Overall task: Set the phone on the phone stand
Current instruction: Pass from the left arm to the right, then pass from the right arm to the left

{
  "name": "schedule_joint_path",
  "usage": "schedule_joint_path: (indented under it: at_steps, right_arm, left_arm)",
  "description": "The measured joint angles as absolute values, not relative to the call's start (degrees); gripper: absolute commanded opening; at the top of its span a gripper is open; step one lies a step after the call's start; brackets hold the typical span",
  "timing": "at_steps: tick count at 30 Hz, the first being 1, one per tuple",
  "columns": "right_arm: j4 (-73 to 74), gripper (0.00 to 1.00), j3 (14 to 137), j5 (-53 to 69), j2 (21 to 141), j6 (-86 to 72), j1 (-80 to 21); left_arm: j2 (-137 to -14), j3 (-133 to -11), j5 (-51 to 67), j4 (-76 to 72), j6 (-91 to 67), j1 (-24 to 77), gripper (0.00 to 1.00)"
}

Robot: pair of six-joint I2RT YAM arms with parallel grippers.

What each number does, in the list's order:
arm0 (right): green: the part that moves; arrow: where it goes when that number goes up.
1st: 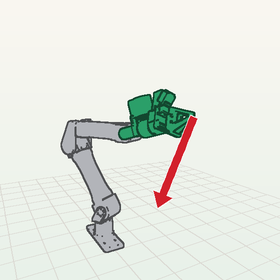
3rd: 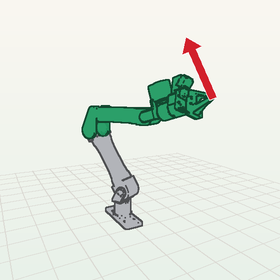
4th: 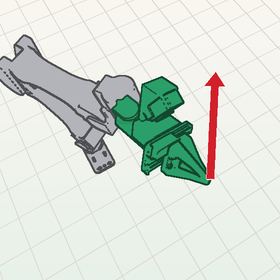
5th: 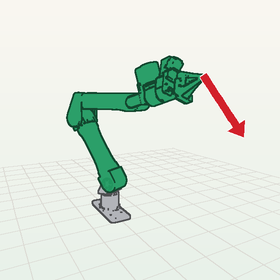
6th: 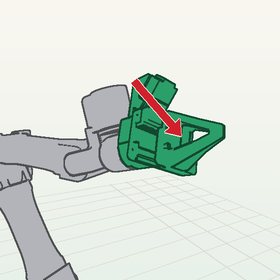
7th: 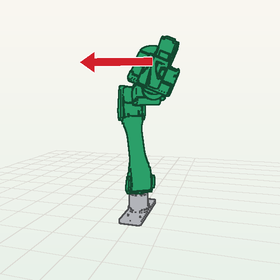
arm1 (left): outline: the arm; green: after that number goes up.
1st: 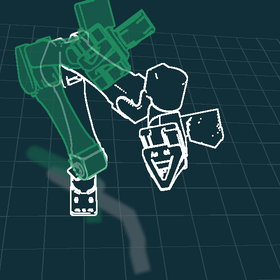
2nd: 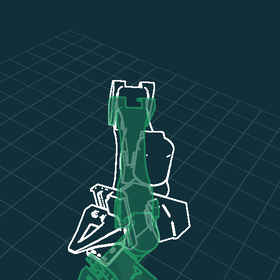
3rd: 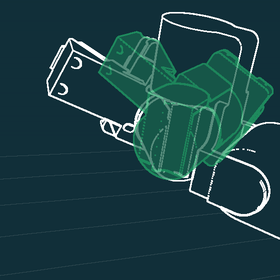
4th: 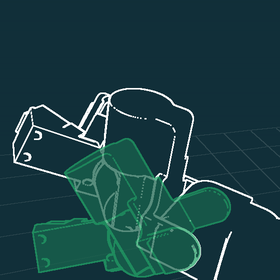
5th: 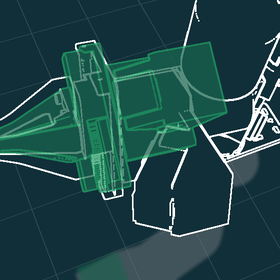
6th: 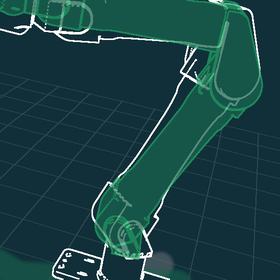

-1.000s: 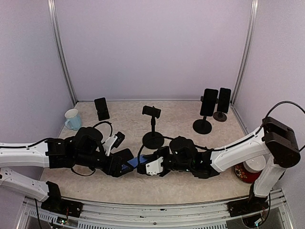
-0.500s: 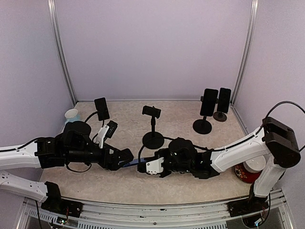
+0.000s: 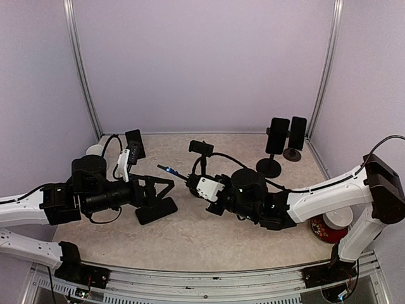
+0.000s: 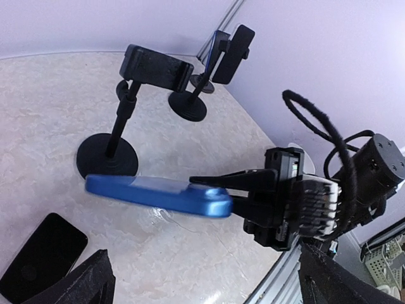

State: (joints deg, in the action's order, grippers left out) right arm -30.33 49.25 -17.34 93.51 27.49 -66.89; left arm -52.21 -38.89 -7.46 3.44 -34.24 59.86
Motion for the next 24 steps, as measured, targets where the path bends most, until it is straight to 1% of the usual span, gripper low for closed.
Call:
schedule_joint_path:
  at_steps: [6,12,17,24]
  right_arm:
    - [-31.48,0.0,49.23,-17.82,92.07,22.87,-67.05]
    - [-31.66,0.0,48.97,-17.65,92.03,21.69,-67.88]
    - [-31.94,0.0,48.56,-17.74,92.03,21.1,-68.18]
    - [-32.53,0.0,48.01,-17.63,91.9,20.88,-68.31]
  left_arm:
    - [-54.96,-38.89,-13.23,1.04,-34.74,60.01,0.99]
    - [-56.8,-38.94,-16.86,-1.3,-34.35,60.05,0.99]
    - [-58.28,-39.55,-16.32,-3.44,-33.19,60.05,0.99]
    - [-59.37,-39.72,-12.67,-7.51,-32.4,60.03,0.97]
